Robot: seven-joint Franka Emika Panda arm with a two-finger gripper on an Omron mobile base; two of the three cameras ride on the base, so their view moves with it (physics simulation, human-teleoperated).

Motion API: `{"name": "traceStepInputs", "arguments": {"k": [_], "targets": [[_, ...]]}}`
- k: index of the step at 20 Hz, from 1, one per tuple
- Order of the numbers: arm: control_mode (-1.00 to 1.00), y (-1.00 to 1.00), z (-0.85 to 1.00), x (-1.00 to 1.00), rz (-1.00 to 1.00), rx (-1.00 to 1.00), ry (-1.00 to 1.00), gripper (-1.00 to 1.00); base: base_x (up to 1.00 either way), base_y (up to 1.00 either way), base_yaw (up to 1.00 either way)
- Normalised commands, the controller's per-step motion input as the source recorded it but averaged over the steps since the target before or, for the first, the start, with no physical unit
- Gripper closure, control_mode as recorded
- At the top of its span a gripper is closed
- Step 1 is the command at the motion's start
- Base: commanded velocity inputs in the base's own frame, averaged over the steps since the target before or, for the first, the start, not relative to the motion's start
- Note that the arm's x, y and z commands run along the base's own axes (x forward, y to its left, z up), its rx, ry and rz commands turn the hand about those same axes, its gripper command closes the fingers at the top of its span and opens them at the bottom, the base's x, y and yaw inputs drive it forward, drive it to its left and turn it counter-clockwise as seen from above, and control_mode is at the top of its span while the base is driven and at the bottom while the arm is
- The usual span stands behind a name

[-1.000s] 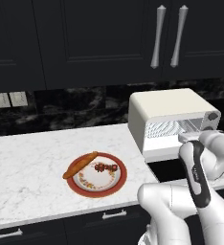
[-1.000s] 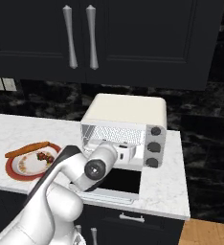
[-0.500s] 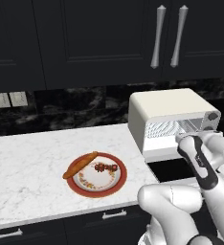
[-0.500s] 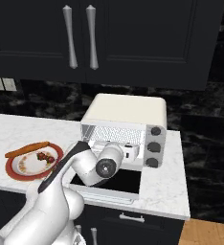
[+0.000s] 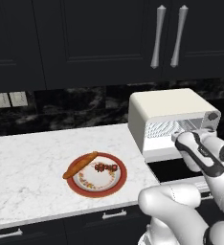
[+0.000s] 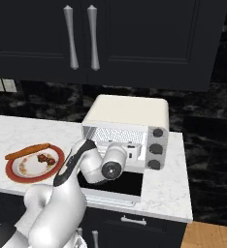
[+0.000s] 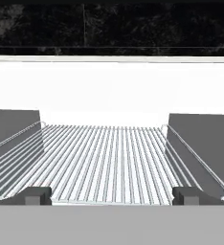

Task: Pick up the kebab skewer and baguette bread, and place them inside the toaster oven. Close the toaster oven door and start by setting the timer.

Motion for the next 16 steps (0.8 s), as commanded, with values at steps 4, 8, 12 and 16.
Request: {"name": "traceStepInputs", "arguments": {"k": [4,8,12,16], "targets": [[-1.0,0.0,-0.14,0.27,0.0,0.01,0.0,-1.0,0.0,0.0,0.0],[-1.0,0.0,-0.14,0.18,0.0,0.0,0.0,-1.0,0.0,0.0,0.0],[-1.0,-0.04,0.0,0.38,0.0,0.02,0.0,-1.0,0.0,0.0,0.0],[-1.0,0.0,-0.03,0.38,0.0,0.01,0.02,-1.0,0.0,0.0,0.0]]}}
